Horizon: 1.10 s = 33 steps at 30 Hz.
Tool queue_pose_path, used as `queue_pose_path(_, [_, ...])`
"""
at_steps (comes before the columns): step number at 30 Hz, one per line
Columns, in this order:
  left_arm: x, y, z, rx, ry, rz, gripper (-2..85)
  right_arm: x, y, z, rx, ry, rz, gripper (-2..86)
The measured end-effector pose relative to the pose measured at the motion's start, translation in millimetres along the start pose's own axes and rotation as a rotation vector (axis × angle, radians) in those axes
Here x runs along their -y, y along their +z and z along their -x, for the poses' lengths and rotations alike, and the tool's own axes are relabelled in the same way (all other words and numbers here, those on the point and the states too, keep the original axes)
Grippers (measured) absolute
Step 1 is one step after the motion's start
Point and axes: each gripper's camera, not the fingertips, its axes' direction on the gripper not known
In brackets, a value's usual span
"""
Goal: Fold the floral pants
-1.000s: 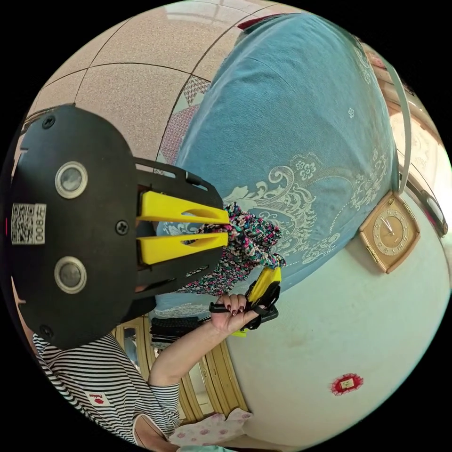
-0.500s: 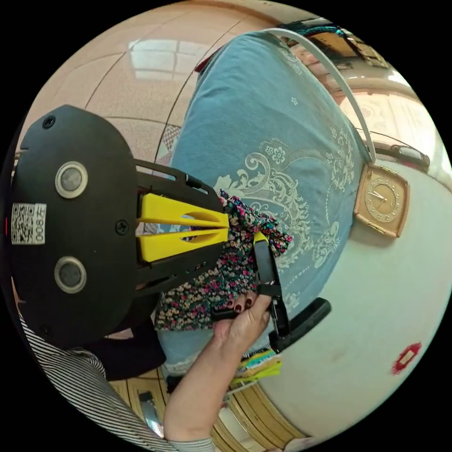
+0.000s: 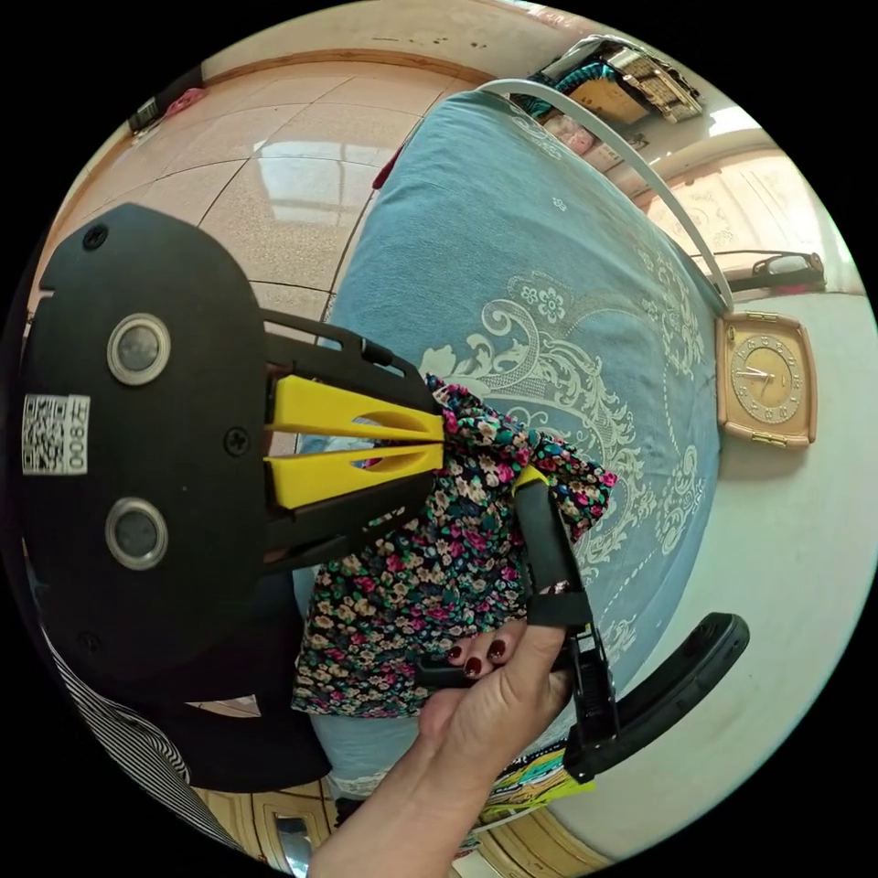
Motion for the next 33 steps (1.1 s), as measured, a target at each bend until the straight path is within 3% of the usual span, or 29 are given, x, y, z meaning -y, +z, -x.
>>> queue_pose_path(7, [0.9, 0.9, -20.8, -0.005, -0.007, 0.027, 0.2, -6.9, 6.3, 37.9, -0.196, -0.156, 0.003, 0.1])
queue_pose_path(12, [-2.2, -5.2, -30.5, -0.017, -0.055, 0.023, 0.2, -15.1, -3.7, 38.0, -0.2, -0.145, -0.001, 0.1])
queue_pose_path(16, [-4.5, -24.7, -45.3, 0.025, -0.037, -0.088, 0.2, -20.0, -49.3, 26.9, -0.239, -0.108, -0.146, 0.1])
queue_pose_path(19, [0.6, 1.8, -47.3, 0.088, -0.026, 0.019, 0.2, -8.2, -41.0, 2.0, -0.203, -0.058, -0.037, 0.1])
queue_pose_path(25, [-4.7, 11.9, -35.4, -0.013, -0.096, -0.016, 0.2, -1.7, -48.8, -17.9, -0.21, -0.071, 0.039, 0.2])
queue_pose_path(33, [-34.5, -2.2, -27.3, -0.109, -0.174, -0.12, 0.1, -101.6, -161.7, -63.0, -0.067, 0.016, -0.178, 0.2])
